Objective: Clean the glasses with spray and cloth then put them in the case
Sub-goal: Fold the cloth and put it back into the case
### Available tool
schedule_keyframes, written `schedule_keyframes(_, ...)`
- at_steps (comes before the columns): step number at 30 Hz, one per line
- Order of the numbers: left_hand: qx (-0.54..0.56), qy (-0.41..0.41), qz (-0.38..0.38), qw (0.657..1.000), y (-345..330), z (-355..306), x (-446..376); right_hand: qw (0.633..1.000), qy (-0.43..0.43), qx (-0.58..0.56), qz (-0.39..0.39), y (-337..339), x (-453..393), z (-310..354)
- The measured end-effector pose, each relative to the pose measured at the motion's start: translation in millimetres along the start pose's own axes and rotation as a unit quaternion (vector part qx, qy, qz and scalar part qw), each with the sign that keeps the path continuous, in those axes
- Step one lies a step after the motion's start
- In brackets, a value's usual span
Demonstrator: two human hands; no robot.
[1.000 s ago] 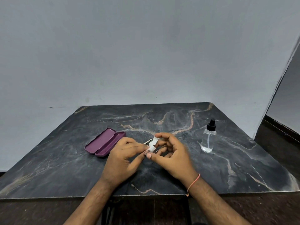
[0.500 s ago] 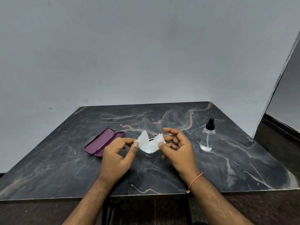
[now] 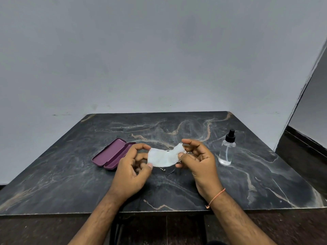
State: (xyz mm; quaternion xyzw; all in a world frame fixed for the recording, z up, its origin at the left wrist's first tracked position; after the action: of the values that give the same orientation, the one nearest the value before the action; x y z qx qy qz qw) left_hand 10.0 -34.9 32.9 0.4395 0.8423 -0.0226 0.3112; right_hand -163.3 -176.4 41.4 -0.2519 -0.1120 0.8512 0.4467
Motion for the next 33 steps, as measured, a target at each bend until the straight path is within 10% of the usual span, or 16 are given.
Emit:
schedule_keyframes(14,-0.016,0.028,-0.124,0.992,34.2,4.2,1.7,0.995,-0.066,-0.006,0.073,-47.9,-30.9,19.8)
schedule_keyframes(23,-0.061,0.156,-0.051,0.984,73.9,0.7,-14.2,0.978,-0.129,0.011,0.163,-125.8,-61.5,23.7)
schedule_keyframes(33,-0.09,0.219,-0.199,0.951,128.7,41.4,8.5,0.941,-0.23,0.167,0.187,-154.9,-106.4,-38.2)
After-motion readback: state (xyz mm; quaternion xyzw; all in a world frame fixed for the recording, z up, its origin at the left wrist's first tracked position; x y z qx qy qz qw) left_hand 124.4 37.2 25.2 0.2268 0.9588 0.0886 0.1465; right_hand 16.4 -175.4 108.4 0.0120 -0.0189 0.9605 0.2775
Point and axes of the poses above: each hand's wrist, its own x-axis away from the middle knuckle, its own y-axis out of the back of the hand, z = x × y, the point moved 4 cm from there along -x, towards the middle knuckle, and after that the axes turned 5 degrees about -x, right-handed, at the moved point
